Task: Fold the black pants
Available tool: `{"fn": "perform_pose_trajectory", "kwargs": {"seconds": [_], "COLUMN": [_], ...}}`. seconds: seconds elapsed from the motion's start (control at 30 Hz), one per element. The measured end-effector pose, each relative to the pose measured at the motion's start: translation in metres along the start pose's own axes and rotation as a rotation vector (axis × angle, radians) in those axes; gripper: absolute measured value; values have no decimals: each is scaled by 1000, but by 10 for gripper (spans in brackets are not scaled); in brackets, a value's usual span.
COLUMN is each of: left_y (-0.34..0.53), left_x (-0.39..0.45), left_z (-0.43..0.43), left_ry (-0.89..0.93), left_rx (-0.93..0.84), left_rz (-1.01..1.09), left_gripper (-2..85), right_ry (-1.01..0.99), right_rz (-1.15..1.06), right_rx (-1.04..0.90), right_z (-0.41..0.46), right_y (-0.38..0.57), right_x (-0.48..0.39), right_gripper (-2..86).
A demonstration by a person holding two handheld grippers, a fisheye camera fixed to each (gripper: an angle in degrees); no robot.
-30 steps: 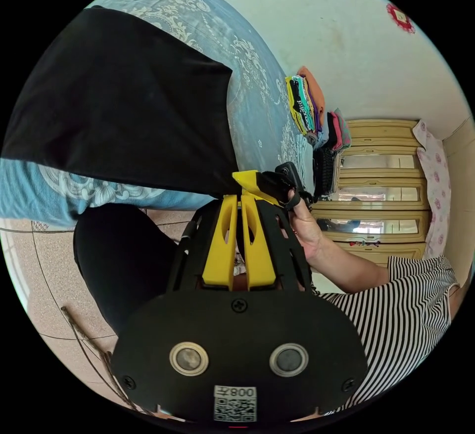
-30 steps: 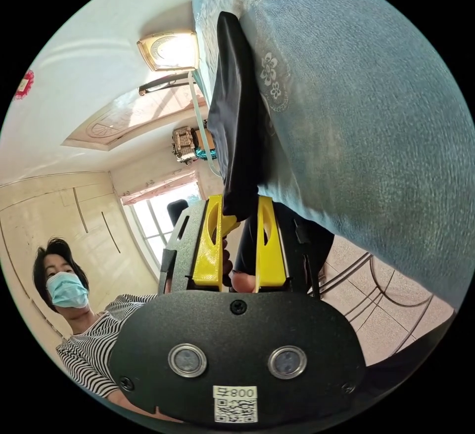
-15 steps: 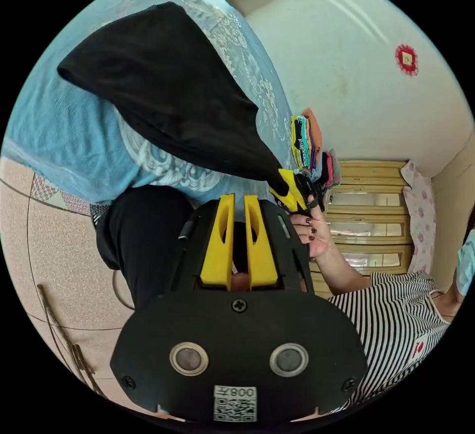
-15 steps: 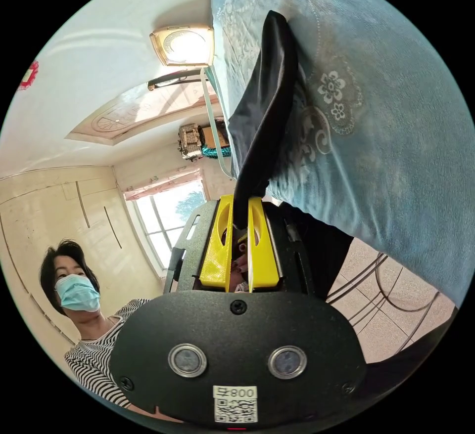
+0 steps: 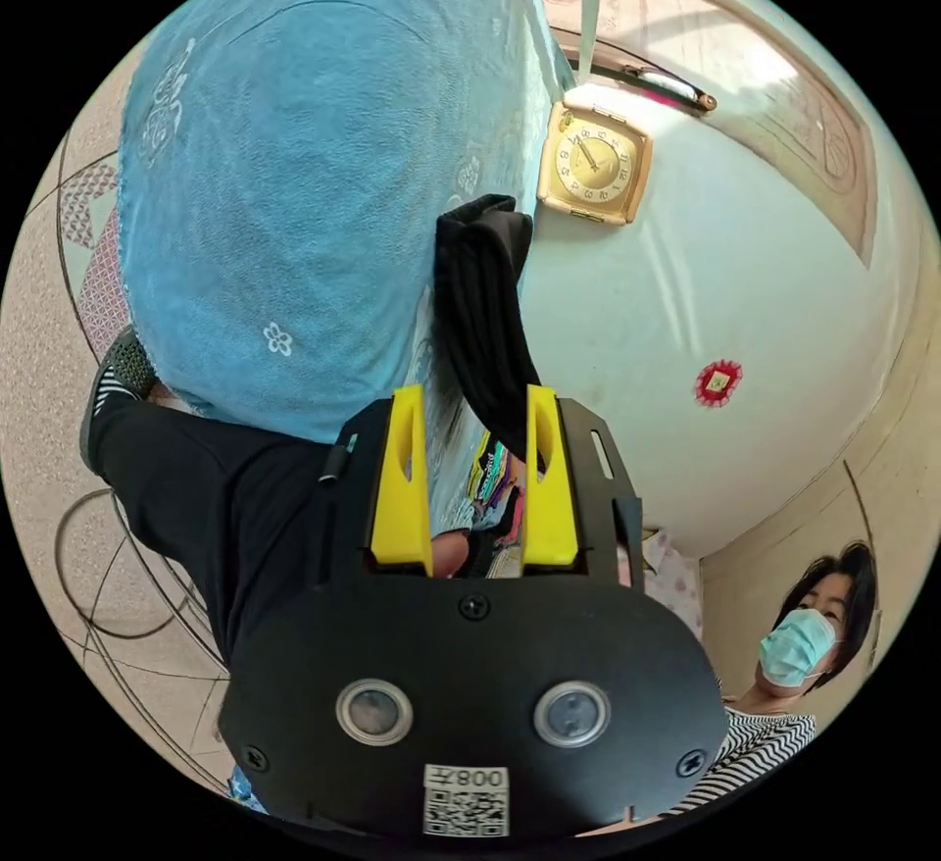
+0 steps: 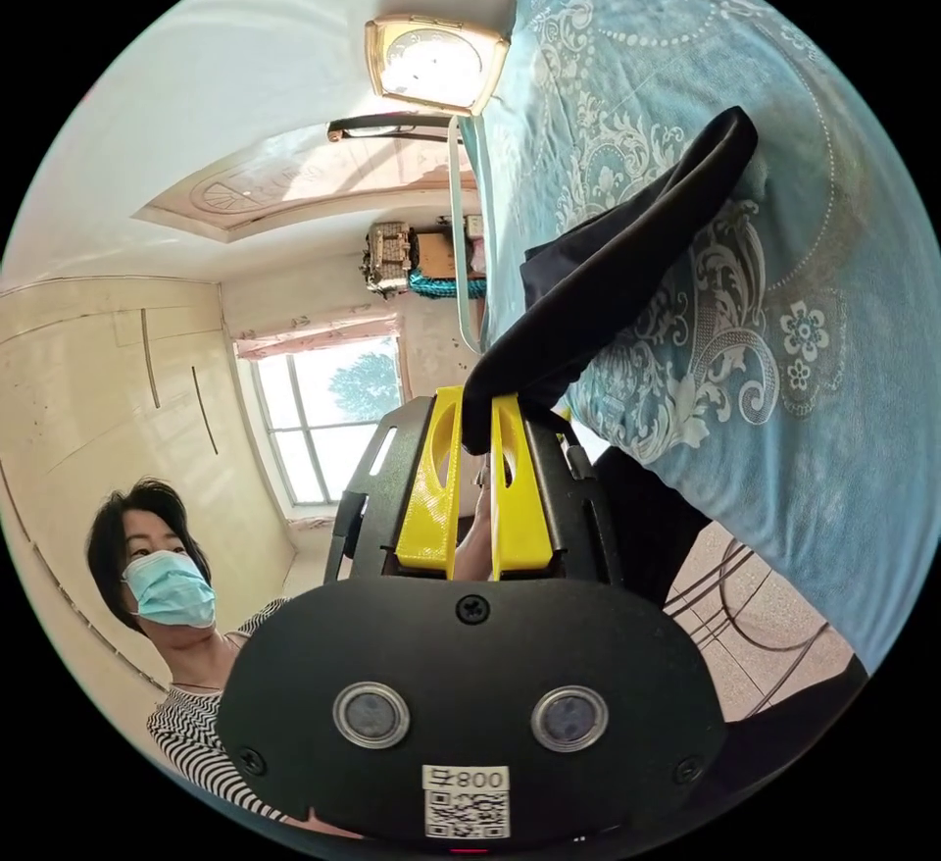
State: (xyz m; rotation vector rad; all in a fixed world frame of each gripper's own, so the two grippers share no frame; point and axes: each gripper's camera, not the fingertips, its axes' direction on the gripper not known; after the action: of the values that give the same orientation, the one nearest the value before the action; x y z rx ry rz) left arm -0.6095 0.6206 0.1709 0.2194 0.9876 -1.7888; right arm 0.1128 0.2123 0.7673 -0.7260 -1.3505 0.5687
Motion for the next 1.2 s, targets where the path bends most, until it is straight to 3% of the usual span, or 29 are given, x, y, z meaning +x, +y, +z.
{"fn": "perform_pose_trajectory", "kwargs": {"seconds": [0.6, 0.9, 1.2], "left_y": [-67, -80, -49], "left_x": [-10, -20, 0], "left_z": [49, 128, 207], "left_ry": [60, 7, -6], "left_rx": [82, 40, 20], "left_rz": [-59, -62, 90], "left_gripper": [166, 101, 76], "right_ry": [-6, 9, -28], "right_rz": [-11, -19, -24], "right_rx": [-3, -13, 1], "right_z": [-12, -27, -63], "right_y": [24, 43, 81], "right_x": [-7, -3, 12], "right_gripper": [25, 23, 20]}}
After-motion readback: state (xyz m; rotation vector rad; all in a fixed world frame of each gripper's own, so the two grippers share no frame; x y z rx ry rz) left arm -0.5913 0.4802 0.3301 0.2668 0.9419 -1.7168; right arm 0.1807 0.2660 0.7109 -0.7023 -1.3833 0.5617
